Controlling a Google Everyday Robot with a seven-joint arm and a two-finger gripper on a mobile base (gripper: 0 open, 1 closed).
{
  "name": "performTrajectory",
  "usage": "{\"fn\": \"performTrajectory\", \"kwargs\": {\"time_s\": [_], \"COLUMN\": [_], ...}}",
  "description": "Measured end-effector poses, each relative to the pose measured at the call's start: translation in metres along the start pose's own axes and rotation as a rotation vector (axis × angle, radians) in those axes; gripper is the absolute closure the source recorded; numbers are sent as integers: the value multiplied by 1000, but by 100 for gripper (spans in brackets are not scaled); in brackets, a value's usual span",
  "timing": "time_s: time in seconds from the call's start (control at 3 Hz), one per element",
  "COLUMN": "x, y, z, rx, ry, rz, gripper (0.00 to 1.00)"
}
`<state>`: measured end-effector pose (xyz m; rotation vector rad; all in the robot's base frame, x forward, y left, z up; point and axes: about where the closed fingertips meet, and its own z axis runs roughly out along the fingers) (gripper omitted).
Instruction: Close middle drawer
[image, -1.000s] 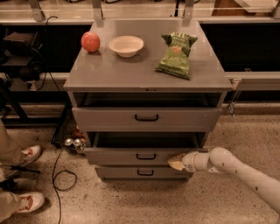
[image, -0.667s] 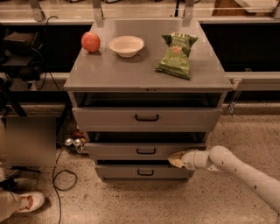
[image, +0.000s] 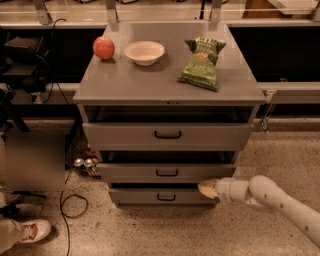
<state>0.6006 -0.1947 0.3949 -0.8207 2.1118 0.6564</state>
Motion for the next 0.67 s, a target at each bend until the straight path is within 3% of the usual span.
{"fn": "performTrajectory", "kwargs": {"time_s": [0.67], "x": [55], "y": [33], "z": [-75], "rx": [23], "ry": [60], "rz": [137], "gripper": [100]}}
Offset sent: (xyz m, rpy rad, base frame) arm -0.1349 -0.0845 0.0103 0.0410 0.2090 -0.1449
